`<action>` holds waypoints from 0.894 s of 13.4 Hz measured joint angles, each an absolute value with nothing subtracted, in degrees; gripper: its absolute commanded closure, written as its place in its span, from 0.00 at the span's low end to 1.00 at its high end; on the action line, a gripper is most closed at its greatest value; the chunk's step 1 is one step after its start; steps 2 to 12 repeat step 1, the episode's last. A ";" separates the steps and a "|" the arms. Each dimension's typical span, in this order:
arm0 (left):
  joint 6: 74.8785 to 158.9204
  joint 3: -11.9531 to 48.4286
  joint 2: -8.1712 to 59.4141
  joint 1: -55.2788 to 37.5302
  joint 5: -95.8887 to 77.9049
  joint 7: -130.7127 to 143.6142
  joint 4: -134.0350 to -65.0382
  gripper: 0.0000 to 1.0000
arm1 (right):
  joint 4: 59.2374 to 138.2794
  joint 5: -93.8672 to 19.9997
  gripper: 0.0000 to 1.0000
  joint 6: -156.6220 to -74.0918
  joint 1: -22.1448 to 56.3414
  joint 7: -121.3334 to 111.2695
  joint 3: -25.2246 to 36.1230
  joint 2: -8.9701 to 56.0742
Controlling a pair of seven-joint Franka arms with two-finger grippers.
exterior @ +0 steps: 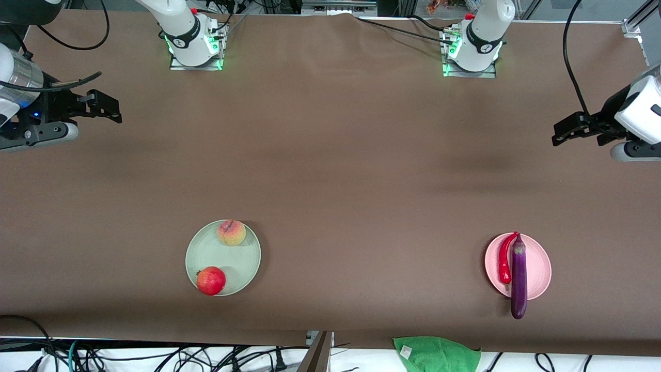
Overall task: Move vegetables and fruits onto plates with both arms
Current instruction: 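Open both grippers and lift them away from the plates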
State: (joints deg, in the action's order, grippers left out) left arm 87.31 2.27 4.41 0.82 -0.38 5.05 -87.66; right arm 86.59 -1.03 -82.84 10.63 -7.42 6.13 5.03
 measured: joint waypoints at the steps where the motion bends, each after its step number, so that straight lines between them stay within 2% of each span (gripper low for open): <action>1: 86.37 2.25 4.21 0.93 -0.38 5.32 -88.01 0.00 | 86.57 -1.03 0.01 -82.84 10.65 -7.40 6.03 5.03; 12: 86.37 2.25 4.21 0.93 -0.38 5.32 -88.01 0.00 | 86.57 -1.03 0.01 -82.84 10.65 -7.40 6.03 5.03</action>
